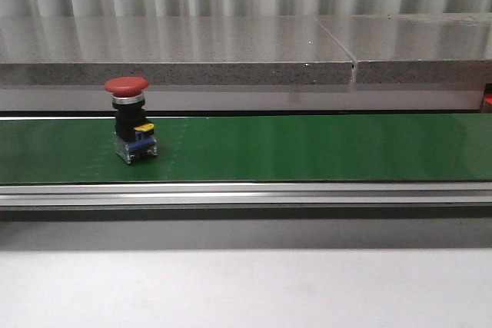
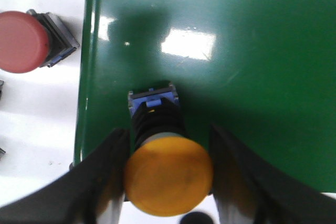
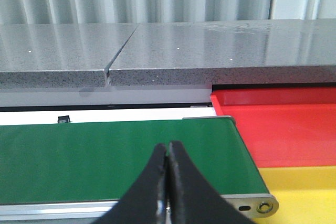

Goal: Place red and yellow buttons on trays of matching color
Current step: 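Set the yellow button on the green belt and release it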

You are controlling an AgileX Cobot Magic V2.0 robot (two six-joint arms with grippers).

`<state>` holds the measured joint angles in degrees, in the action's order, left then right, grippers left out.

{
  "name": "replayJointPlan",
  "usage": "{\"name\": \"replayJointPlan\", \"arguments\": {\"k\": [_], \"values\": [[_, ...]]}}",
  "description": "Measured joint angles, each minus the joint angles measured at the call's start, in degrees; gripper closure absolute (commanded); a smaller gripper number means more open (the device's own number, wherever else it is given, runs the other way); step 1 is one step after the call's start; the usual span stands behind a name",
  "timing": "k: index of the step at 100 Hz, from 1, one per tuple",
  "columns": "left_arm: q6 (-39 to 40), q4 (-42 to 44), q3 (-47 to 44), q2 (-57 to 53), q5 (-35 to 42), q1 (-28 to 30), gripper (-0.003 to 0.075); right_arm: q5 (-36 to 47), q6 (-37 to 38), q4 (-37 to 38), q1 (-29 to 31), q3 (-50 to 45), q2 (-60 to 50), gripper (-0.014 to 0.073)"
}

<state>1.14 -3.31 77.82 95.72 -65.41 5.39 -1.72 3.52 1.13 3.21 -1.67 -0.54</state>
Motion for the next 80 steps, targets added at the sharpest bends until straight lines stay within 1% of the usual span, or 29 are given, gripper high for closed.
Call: {"name": "replayJointPlan", "arguments": {"k": [6,11,16,21,27,41,50,57,64,78,80], "values": [[-0.33,-0.23,0.00,0.11,0.00,0.00,0.0367,0.00,0.00,0.00,0.00,0.00,0.00,0.0665],[-0.72,-0.23,0.00,0.11,0.00,0.00,0.0276,0.00,0.00,0.00,0.00,0.00,0.00,0.0665],[-1.14,-0.37,0.00,0.11,0.08,-0.09,0.0203,0.00,0.00,0.00,0.00,0.00,0.00,0.0665],[-1.14,-0.40,0.00,0.11,0.24,-0.09,0.0162,0.00,0.00,0.00,0.00,0.00,0.00,0.0665],[-1.14,-0.49,0.00,0.11,0.77,-0.09,0.0164,0.00,0.00,0.00,0.00,0.00,0.00,0.0665],[-1.95,-0.49,0.00,-0.88,3.07,-0.61,0.0203,0.00,0.00,0.00,0.00,0.00,0.00,0.0665],[-3.13,-0.49,0.00,-3.09,4.62,-1.66,0.0249,0.00,0.00,0.00,0.00,0.00,0.00,0.0665],[-3.63,-0.49,0.00,-5.27,5.37,-3.01,0.0321,0.00,0.00,0.00,0.00,0.00,0.00,0.0665],[-3.88,-0.49,0.00,-7.43,5.90,-4.51,0.0439,0.00,0.00,0.00,0.00,0.00,0.00,0.0665],[-5.90,-0.74,-0.42,-11.93,6.86,-7.63,0.0734,0.00,0.00,0.00,0.00,0.00,0.00,0.0665],[-5.87,-0.79,-0.67,-12.72,6.95,-8.02,0.0739,0.00,0.00,0.00,0.00,0.00,0.00,0.0665]]}}
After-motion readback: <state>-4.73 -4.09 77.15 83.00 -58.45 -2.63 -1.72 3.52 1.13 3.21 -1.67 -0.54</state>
